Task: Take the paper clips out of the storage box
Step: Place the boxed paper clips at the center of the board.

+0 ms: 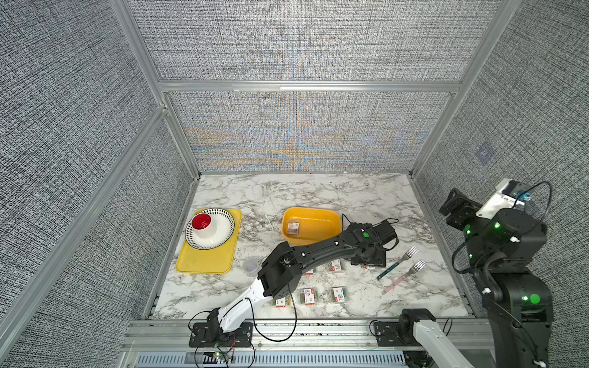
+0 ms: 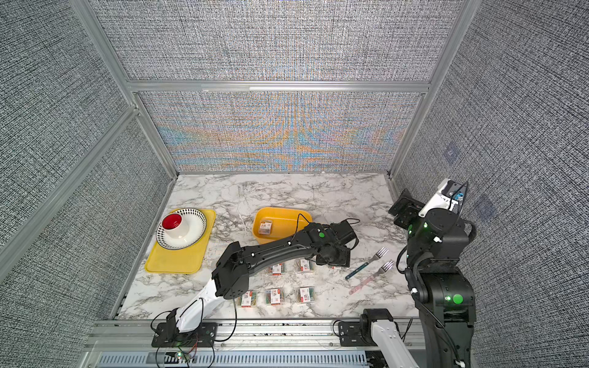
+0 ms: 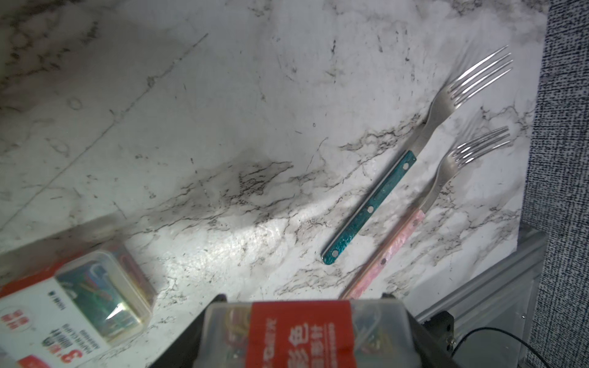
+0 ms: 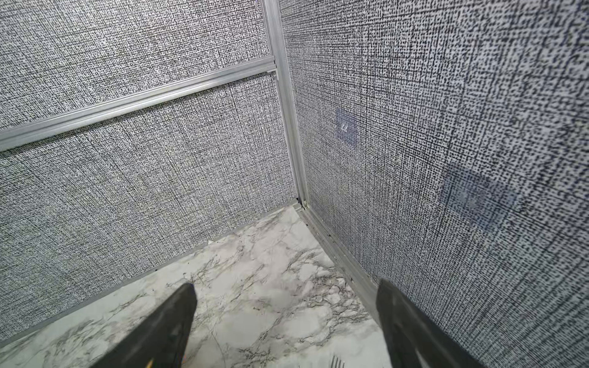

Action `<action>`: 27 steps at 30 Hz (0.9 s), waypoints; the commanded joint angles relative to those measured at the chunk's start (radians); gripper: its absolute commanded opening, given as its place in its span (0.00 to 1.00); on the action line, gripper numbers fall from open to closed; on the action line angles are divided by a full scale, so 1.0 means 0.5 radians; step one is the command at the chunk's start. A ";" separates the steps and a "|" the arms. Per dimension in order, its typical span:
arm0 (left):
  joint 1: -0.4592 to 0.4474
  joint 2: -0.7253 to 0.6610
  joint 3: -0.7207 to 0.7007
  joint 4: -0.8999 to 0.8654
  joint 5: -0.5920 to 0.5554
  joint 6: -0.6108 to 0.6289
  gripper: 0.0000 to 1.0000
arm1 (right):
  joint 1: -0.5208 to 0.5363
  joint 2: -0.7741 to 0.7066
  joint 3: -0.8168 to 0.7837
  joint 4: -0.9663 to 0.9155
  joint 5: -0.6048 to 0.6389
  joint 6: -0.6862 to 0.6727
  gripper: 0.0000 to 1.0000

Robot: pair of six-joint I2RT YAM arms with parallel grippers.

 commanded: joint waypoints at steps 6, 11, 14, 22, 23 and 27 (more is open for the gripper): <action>0.029 0.152 0.151 -0.139 0.016 -0.093 0.23 | 0.033 -0.046 -0.076 0.113 0.059 -0.040 0.92; 0.040 0.224 0.211 -0.157 0.019 -0.119 0.26 | 0.057 -0.057 -0.122 0.137 0.072 -0.052 0.93; 0.043 0.270 0.257 -0.181 0.013 -0.134 0.26 | 0.074 -0.057 -0.148 0.150 0.088 -0.060 0.93; 0.049 0.321 0.284 -0.202 0.033 -0.174 0.28 | 0.092 -0.122 -0.210 0.179 0.107 -0.074 0.94; 0.049 0.321 0.284 -0.207 0.030 -0.175 0.29 | 0.094 -0.125 -0.217 0.186 0.111 -0.077 0.94; 0.049 0.321 0.284 -0.222 0.006 -0.187 0.34 | 0.105 -0.131 -0.230 0.194 0.119 -0.076 0.95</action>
